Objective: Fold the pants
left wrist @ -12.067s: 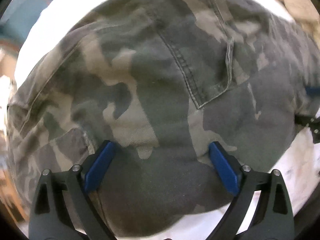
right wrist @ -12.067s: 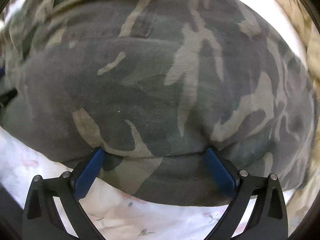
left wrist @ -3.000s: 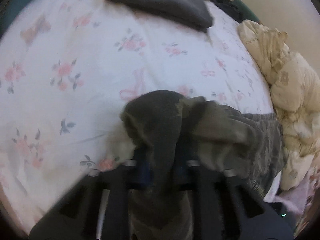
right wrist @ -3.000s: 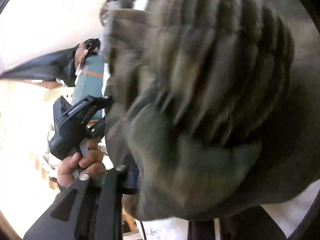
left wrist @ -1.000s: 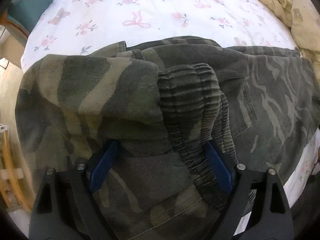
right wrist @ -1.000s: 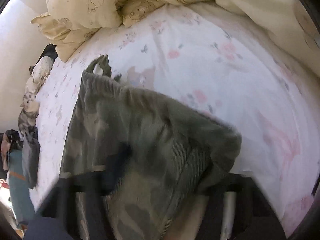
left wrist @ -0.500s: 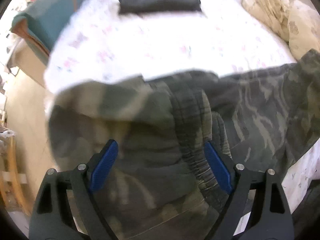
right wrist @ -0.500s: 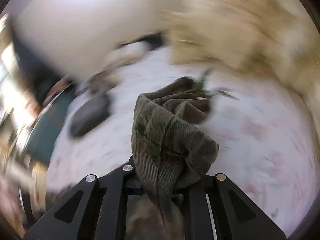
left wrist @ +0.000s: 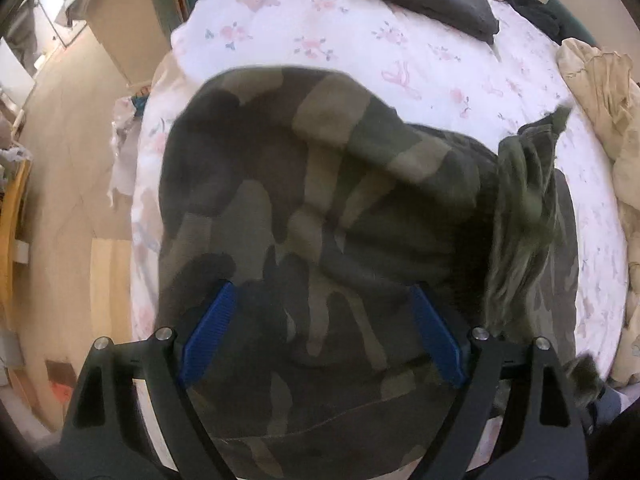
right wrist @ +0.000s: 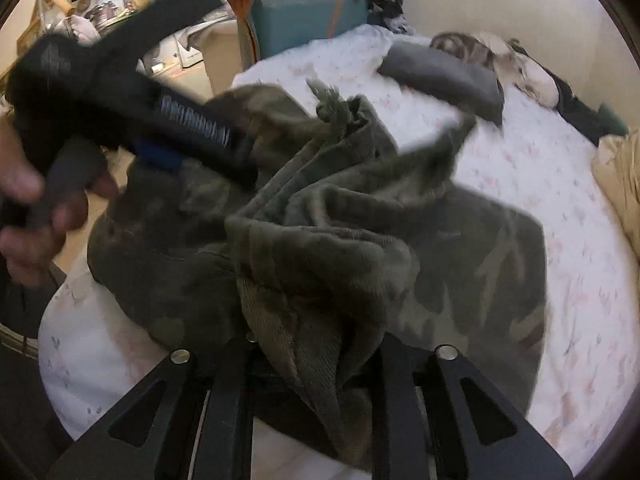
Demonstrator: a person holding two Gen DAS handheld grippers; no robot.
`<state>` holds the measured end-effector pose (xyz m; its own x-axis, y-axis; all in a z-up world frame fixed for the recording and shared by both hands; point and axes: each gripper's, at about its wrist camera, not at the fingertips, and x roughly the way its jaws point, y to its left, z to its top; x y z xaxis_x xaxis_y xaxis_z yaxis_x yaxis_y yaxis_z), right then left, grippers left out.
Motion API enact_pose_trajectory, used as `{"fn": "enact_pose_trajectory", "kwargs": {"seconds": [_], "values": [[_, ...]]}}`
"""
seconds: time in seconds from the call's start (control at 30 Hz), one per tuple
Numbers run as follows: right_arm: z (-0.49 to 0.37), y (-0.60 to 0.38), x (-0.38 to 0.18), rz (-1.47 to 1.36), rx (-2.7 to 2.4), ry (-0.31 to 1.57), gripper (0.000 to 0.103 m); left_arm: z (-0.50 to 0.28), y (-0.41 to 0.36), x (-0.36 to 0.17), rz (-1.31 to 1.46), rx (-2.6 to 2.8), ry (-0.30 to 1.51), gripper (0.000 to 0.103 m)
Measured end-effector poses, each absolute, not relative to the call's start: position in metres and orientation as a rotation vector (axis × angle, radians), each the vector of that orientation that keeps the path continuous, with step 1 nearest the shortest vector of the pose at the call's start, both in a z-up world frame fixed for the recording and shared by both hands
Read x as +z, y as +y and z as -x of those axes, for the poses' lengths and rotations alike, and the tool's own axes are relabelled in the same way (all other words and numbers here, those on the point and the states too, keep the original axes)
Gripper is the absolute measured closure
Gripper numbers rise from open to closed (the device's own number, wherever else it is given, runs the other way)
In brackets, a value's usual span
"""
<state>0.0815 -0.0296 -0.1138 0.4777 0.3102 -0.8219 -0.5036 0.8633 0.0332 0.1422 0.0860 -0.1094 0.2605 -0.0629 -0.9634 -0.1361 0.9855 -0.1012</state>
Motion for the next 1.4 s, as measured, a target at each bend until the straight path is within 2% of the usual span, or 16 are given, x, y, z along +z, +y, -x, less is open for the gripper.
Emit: {"fn": "enact_pose_trajectory", "kwargs": {"seconds": [0.03, 0.07, 0.1, 0.13, 0.3, 0.4, 0.57, 0.67, 0.83, 0.87, 0.9, 1.0, 1.1, 1.33, 1.4], "values": [[-0.079, -0.032, -0.110, 0.193, 0.513, 0.944, 0.075, -0.143, 0.086, -0.106, 0.179, 0.049, 1.302, 0.017], [-0.078, -0.034, -0.104, 0.163, 0.543, 0.945, 0.057, -0.144, 0.086, -0.104, 0.187, 0.047, 1.298, 0.017], [-0.076, -0.035, -0.099, 0.141, 0.576, 0.947, 0.033, -0.144, 0.084, -0.102, 0.200, 0.046, 1.296, 0.017], [-0.072, -0.036, -0.093, 0.129, 0.605, 0.937, 0.026, -0.145, 0.084, -0.099, 0.220, 0.049, 1.288, 0.017], [-0.050, -0.043, -0.066, 0.148, 0.750, 0.981, 0.025, -0.152, 0.087, -0.078, 0.294, 0.058, 1.227, 0.017], [-0.060, -0.072, -0.059, 0.034, 0.664, 0.991, 0.025, -0.155, 0.089, -0.069, 0.316, 0.044, 1.208, 0.017], [-0.093, -0.114, -0.076, -0.256, 0.539, 1.043, 0.025, -0.158, 0.084, -0.067, 0.299, 0.009, 1.198, 0.017], [-0.103, -0.100, -0.088, -0.263, 0.577, 1.083, 0.025, -0.162, 0.068, -0.079, 0.215, -0.014, 1.227, 0.017], [-0.112, -0.066, -0.108, -0.267, 0.662, 1.147, 0.033, -0.169, 0.062, -0.095, 0.119, 0.028, 1.226, 0.017], [-0.112, -0.059, -0.108, -0.241, 0.667, 1.134, 0.039, -0.170, 0.063, -0.098, 0.116, 0.036, 1.233, 0.017], [-0.112, -0.053, -0.109, -0.220, 0.678, 1.116, 0.057, -0.171, 0.065, -0.103, 0.117, 0.045, 1.246, 0.017], [-0.113, -0.055, -0.105, -0.218, 0.668, 1.076, 0.086, -0.173, 0.069, -0.126, 0.124, 0.057, 1.326, 0.017], [-0.111, -0.070, -0.089, -0.240, 0.672, 1.018, 0.093, -0.173, 0.071, -0.130, 0.124, 0.061, 1.336, 0.017], [-0.085, -0.087, -0.053, -0.254, 0.860, 1.019, 0.093, -0.177, 0.074, -0.123, 0.172, 0.064, 1.335, 0.017], [-0.078, -0.079, -0.063, -0.209, 0.875, 1.067, 0.093, -0.177, 0.076, -0.121, 0.182, 0.071, 1.327, 0.017]]}}
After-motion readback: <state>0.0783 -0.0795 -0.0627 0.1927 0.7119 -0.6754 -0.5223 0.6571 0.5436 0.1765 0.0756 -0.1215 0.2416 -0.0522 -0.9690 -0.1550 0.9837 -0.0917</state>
